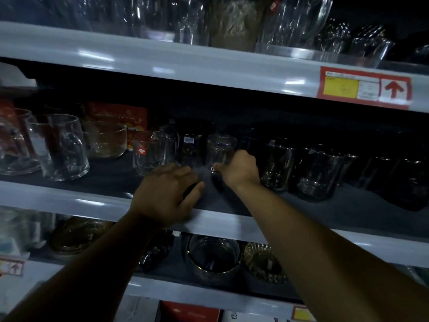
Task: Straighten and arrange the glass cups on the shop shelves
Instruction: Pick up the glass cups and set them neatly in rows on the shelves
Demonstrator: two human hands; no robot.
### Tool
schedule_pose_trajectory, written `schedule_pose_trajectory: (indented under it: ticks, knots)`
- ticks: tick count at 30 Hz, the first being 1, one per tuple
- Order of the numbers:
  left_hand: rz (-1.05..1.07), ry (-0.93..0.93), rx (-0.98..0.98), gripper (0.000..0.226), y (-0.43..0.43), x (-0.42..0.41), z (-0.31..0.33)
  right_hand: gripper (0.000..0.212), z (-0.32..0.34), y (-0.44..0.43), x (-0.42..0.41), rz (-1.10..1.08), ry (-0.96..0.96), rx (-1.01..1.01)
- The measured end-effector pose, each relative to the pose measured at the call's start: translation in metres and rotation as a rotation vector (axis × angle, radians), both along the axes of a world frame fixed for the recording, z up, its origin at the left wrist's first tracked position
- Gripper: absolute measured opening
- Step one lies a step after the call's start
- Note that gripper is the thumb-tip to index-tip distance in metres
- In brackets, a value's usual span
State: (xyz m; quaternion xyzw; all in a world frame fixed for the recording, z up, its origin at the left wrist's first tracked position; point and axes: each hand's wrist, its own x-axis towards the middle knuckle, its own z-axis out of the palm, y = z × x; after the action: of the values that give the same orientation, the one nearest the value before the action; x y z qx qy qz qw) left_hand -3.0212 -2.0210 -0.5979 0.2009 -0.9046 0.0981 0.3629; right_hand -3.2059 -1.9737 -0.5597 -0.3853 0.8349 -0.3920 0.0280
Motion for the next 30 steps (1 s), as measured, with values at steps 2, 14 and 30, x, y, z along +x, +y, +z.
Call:
schedule_pose_trajectory:
  ticks: [2,14,30]
  knots:
    - [-0.003,0.004,0.001,0.033,0.000,0.000,0.000,0.039,-0.004,-0.005,-0.001,0.009,-0.009,-0.008]
    - [-0.006,0.005,0.015,0.032,0.001,0.001,0.000,0.040,-0.016,-0.014,-0.006,0.002,0.023,-0.043]
    - [0.105,-0.147,0.282,0.033,0.013,-0.003,0.019,0.038,0.005,0.033,0.016,0.159,0.110,0.013]
